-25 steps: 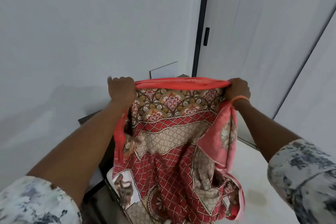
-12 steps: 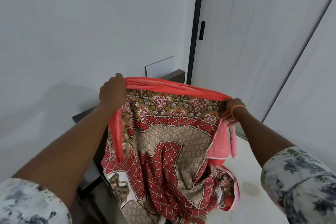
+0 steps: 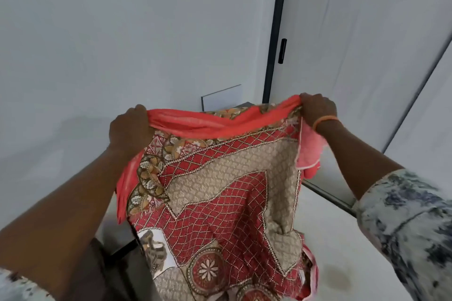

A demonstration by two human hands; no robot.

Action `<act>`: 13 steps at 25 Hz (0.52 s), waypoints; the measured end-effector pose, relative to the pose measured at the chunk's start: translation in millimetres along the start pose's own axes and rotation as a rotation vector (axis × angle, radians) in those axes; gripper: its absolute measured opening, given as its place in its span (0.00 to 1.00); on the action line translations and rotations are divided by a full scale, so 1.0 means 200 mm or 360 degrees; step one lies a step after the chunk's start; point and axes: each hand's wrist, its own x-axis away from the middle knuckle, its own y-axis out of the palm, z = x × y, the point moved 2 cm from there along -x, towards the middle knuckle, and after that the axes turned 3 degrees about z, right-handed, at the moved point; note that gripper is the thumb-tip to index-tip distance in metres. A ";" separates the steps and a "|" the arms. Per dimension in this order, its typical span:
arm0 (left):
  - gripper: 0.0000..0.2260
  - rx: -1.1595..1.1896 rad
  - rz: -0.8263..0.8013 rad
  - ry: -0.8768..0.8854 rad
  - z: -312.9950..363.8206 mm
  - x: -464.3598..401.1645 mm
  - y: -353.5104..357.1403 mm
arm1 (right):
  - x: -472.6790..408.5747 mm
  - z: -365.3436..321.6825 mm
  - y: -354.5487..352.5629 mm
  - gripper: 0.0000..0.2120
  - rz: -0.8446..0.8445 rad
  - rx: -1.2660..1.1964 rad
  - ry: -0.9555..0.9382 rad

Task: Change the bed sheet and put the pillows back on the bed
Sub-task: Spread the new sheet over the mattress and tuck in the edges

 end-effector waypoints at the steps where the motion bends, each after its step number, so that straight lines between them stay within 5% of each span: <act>1: 0.08 -0.0090 0.0077 -0.0062 0.03 0.02 -0.03 | -0.04 0.03 -0.04 0.13 -0.0007 0.0124 0.0045; 5: 0.09 -0.0362 0.0068 -0.0202 0.13 0.14 -0.14 | 0.04 0.11 -0.11 0.15 -0.0083 0.0236 0.0213; 10: 0.11 0.0603 -0.0241 -0.0869 0.19 0.30 -0.05 | 0.47 0.14 -0.18 0.15 -0.0447 -0.0581 0.0511; 13: 0.12 0.1029 -0.0340 -0.0967 0.35 0.46 0.03 | 0.83 0.10 -0.25 0.09 -0.0761 -0.1317 0.0992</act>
